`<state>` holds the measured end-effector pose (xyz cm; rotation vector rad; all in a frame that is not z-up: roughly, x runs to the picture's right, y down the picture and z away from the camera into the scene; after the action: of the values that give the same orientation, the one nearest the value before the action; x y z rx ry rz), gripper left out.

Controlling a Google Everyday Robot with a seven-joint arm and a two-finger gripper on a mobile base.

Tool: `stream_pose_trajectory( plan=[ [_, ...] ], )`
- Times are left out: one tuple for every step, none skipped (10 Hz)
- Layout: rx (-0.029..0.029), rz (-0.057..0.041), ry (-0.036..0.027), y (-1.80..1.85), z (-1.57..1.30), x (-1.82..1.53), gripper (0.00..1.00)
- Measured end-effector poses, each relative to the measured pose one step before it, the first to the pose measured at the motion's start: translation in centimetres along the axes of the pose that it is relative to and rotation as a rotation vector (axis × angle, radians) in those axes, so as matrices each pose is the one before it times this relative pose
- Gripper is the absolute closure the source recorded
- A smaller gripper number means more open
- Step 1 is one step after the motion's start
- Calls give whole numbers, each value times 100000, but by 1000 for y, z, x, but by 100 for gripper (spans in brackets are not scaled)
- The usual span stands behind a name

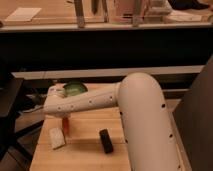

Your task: Place the pepper on the white sponge

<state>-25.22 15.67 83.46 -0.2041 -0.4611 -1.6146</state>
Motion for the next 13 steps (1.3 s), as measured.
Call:
stream_pose_trajectory(
  plan=[
    [246,-1156,-316,-509,-17,-131,96],
    [72,-1206,-434,-537,4,-195,96],
    [101,-693,-262,-275,-36,-78,96],
    [-26,-536,-266,-85,-14,-149,96],
    [44,-305,-222,-57,-19,-137,96],
    [160,-468,-185,-224,-67,-188,96],
    [107,-796,-343,-323,-34,-341,96],
    [-18,-409,-186,-211,-35,-176,96],
    [-59,-316,-271,-159,-18,-149,96],
    [154,-503,-328,-198,-78,-260,96],
    [135,-525,-340,-112,-66,-283,96],
    [35,-184,-280,-57,-14,-164,96],
    [-20,-282,-270,-117,-13,-108,96]
  ],
)
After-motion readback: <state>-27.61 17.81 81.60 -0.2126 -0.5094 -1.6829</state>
